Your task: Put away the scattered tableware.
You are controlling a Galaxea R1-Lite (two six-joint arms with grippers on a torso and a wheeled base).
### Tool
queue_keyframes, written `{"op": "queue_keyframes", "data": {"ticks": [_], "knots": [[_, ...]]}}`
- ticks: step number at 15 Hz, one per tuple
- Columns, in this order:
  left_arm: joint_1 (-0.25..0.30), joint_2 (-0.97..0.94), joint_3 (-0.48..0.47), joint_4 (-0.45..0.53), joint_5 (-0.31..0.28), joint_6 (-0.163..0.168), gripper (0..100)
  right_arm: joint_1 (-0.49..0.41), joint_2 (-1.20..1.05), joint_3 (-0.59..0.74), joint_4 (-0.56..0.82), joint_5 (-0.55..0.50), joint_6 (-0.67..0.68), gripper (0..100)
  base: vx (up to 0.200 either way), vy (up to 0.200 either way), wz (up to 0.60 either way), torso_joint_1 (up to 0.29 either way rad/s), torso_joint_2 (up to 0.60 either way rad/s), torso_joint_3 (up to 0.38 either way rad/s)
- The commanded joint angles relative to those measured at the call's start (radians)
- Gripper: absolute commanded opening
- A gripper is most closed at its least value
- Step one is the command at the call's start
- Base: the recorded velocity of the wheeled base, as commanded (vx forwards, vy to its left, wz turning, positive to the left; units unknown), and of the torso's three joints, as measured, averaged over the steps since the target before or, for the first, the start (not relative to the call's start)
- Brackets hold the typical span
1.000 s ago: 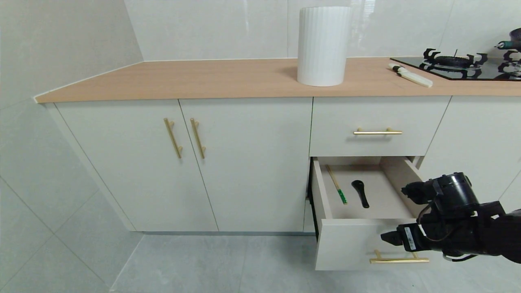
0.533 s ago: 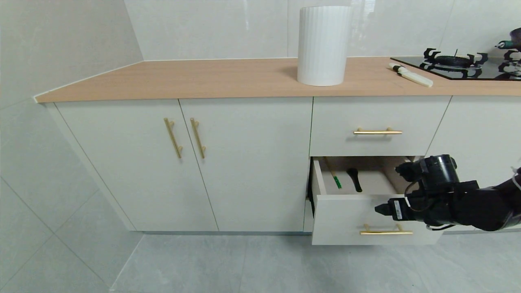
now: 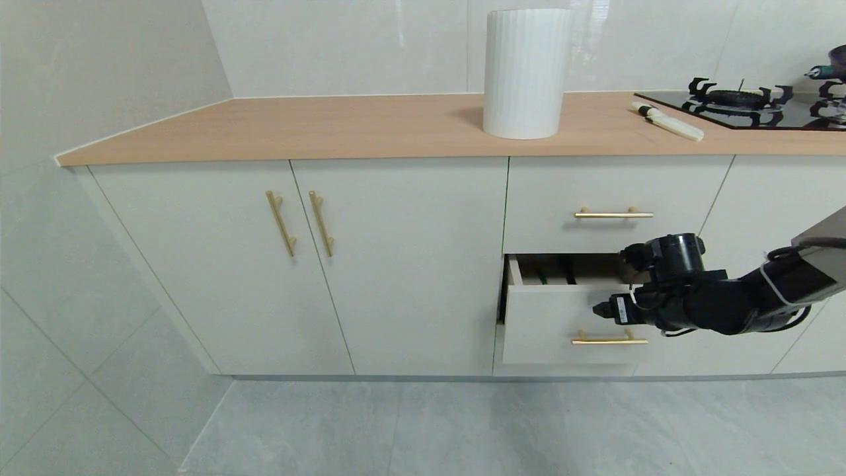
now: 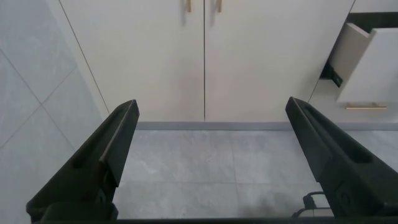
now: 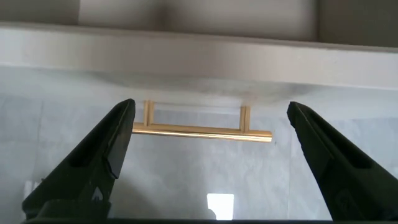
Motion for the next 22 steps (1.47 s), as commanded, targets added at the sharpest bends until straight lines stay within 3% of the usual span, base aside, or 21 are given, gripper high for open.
{"op": "queue_keyframes", "data": {"ticks": [1,7,22], "knots": [[0.000,0.000,0.000,0.000,0.000,0.000,100,-0.006,0.069,-0.092,0.001,0.001,-0.012,100,0.000,0.000,0.00,0.000,0.00,0.000],[0.000,0.000,0.000,0.000,0.000,0.000,100,-0.023,0.166,-0.259,0.001,0.004,-0.004,100,0.000,0.000,0.00,0.000,0.00,0.000],[0.000,0.002,0.000,-0.001,0.000,0.000,100,-0.058,0.305,-0.387,-0.216,-0.031,0.008,100,0.000,0.000,0.00,0.000,0.00,0.000]]}}
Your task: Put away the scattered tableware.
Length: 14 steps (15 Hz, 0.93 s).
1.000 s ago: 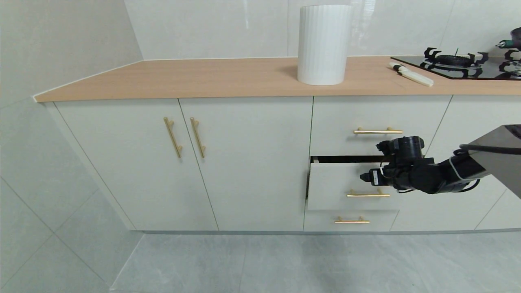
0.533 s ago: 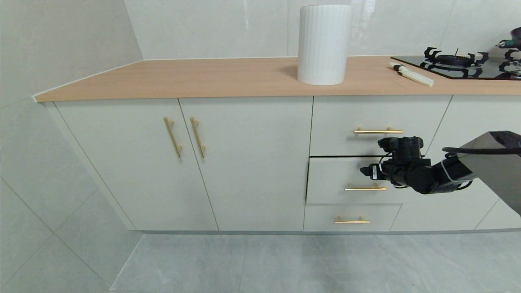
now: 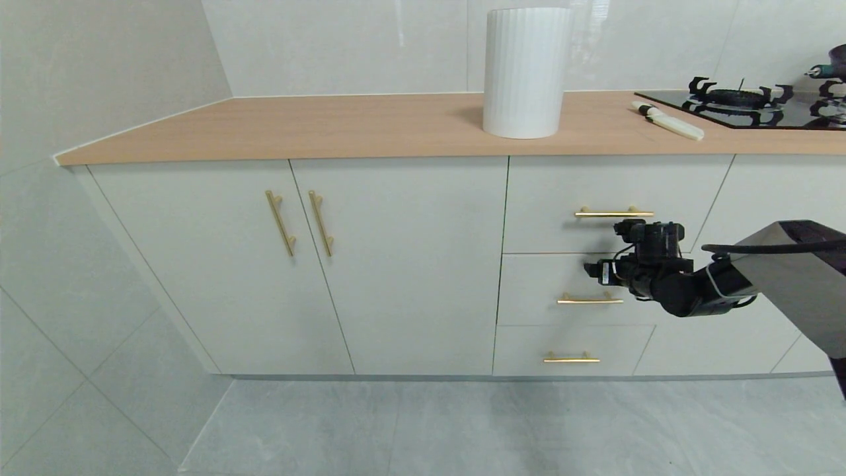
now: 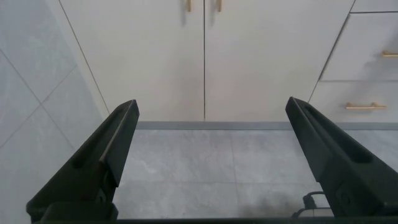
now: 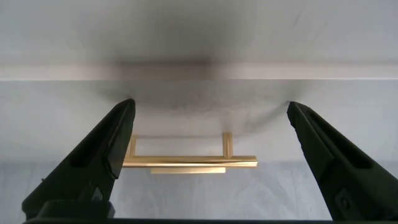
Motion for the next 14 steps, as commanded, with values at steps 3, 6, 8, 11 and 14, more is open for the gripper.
{"op": "queue_keyframes", "data": {"ticks": [3,6,8,11,14], "knots": [[0.000,0.000,0.000,0.000,0.000,0.000,100,0.002,0.040,-0.035,-0.015,-0.037,0.008,100,0.000,0.000,0.00,0.000,0.00,0.000],[0.000,0.000,0.000,0.000,0.000,0.000,100,0.002,0.003,-0.011,-0.013,-0.037,0.036,100,0.000,0.000,0.00,0.000,0.00,0.000],[0.000,0.000,0.000,0.000,0.000,0.000,100,0.002,-0.119,0.131,-0.015,-0.028,0.042,100,0.000,0.000,0.00,0.000,0.00,0.000],[0.000,0.000,0.000,0.000,0.000,0.000,100,0.019,-0.372,0.417,-0.059,-0.027,0.042,100,0.000,0.000,0.00,0.000,0.00,0.000],[0.000,0.000,0.000,0.000,0.000,0.000,100,0.042,-0.741,0.701,-0.163,-0.059,0.031,100,0.000,0.000,0.00,0.000,0.00,0.000]]}}
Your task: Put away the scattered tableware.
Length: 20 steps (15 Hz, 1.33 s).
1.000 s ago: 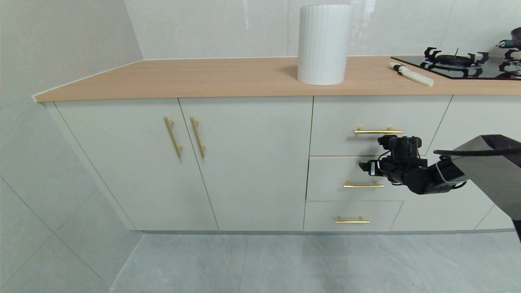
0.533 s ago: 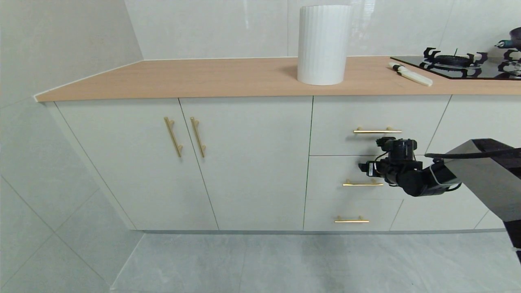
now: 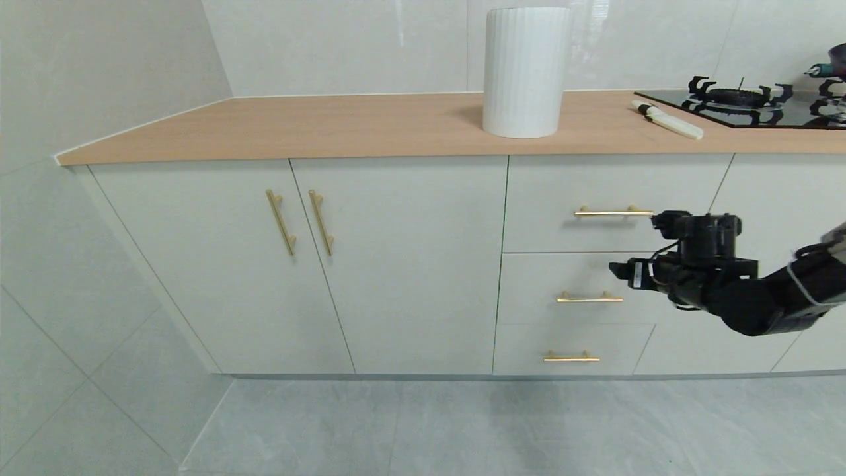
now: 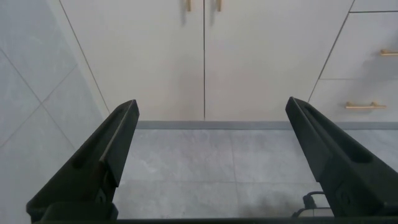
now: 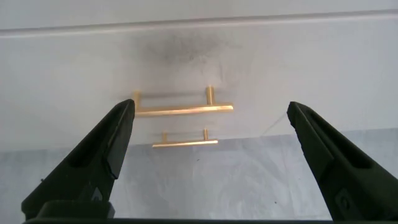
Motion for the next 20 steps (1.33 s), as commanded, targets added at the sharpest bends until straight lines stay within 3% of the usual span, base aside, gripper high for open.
{"op": "queue_keyframes", "data": {"ticks": [1,3,5,6,9,11,17,20], "knots": [[0.000,0.002,0.000,0.000,0.000,0.000,100,0.029,-0.486,0.289,-0.060,-0.062,-0.007,100,0.000,0.000,0.00,0.000,0.00,0.000],[0.000,0.000,0.000,0.000,0.000,0.000,100,0.060,-0.742,0.402,-0.057,-0.184,-0.069,100,0.000,0.000,0.00,0.000,0.00,0.000],[0.000,0.000,0.000,0.000,0.000,0.000,100,0.057,-0.885,0.474,-0.052,-0.211,-0.147,100,0.000,0.000,0.00,0.000,0.00,0.000],[0.000,0.000,0.000,0.000,0.000,0.000,100,-0.013,-1.120,0.568,-0.009,-0.216,-0.195,100,0.000,0.000,0.00,0.000,0.00,0.000],[0.000,0.002,0.000,0.000,0.000,0.000,100,-0.089,-1.460,0.586,0.247,-0.217,-0.288,100,0.000,0.000,0.00,0.000,0.00,0.000],[0.000,0.000,0.000,0.000,0.000,0.000,100,-0.099,-1.704,0.577,0.520,-0.208,-0.307,100,0.000,0.000,0.00,0.000,0.00,0.000],[0.000,0.000,0.000,0.000,0.000,0.000,100,-0.098,-2.071,0.640,0.798,-0.211,-0.300,100,0.000,0.000,0.00,0.000,0.00,0.000],[0.000,0.002,0.000,0.000,0.000,0.000,100,-0.098,-2.069,0.796,0.737,-0.179,-0.190,100,0.000,0.000,0.00,0.000,0.00,0.000]]}}
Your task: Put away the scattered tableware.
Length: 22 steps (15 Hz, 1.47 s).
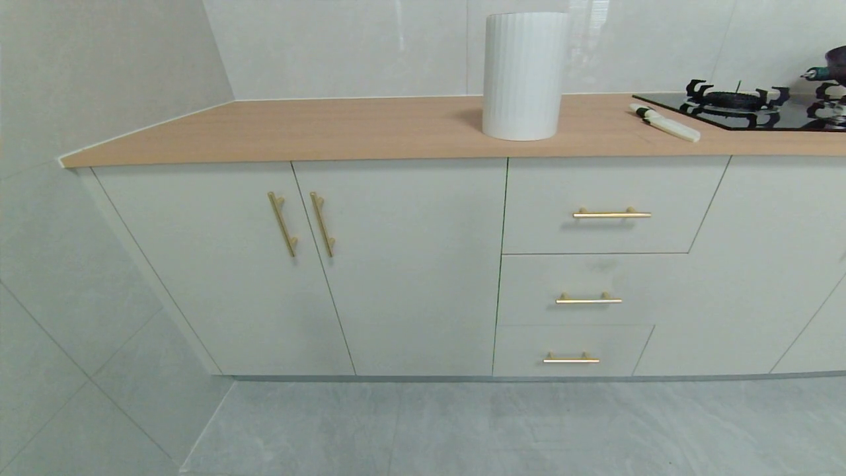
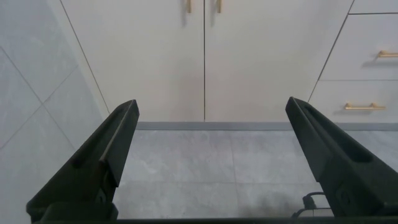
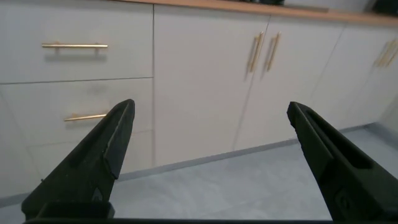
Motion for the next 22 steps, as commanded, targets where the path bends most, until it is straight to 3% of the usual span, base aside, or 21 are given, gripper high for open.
{"op": "queue_keyframes", "data": {"ticks": [1,4,9,19,22], "knots": [[0.001,0.000,0.000,0.000,0.000,0.000,100,-0.001,-0.056,0.159,-0.057,0.101,0.043,100,0.000,0.000,0.00,0.000,0.00,0.000],[0.001,0.000,0.000,0.000,0.000,0.000,100,-0.001,-0.056,0.314,-0.189,0.260,0.075,100,0.000,0.000,0.00,0.000,0.00,0.000],[0.001,0.000,0.000,-0.001,0.000,0.000,100,0.000,-0.056,0.308,-0.058,0.372,0.140,100,0.000,0.000,0.00,0.000,0.00,0.000],[0.001,0.000,0.000,0.000,0.000,0.008,100,0.000,-0.056,0.313,-0.081,0.383,0.121,100,0.000,0.000,0.00,0.000,0.00,0.000],[0.001,0.002,0.000,0.000,0.000,0.001,100,0.000,-0.056,0.313,-0.081,0.383,0.121,100,0.200,0.000,0.00,-0.001,0.00,-0.001]]}}
